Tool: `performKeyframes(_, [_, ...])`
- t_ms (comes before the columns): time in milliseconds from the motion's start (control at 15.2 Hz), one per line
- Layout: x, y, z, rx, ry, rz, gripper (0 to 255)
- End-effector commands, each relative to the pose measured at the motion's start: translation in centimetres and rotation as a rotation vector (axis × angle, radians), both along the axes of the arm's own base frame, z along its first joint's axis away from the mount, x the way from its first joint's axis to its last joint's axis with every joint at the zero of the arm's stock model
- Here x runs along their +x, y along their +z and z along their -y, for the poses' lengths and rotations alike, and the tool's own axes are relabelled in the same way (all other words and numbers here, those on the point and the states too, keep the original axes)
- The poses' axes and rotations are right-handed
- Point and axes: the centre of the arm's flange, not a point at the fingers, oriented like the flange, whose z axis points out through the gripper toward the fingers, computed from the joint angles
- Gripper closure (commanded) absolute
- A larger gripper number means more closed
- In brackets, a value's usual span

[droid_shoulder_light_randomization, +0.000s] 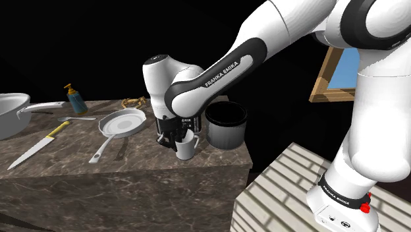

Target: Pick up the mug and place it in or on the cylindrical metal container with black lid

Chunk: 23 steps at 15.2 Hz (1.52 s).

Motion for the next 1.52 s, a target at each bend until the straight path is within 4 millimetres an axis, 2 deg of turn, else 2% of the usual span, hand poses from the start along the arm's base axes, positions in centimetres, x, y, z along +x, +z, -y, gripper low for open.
performKeyframes(0, [0.0,0.0,0.0,0.000,0.000,0.000,255])
performKeyframes(1452, [0.0,11.6,0.0,0.000,0.000,0.000,255])
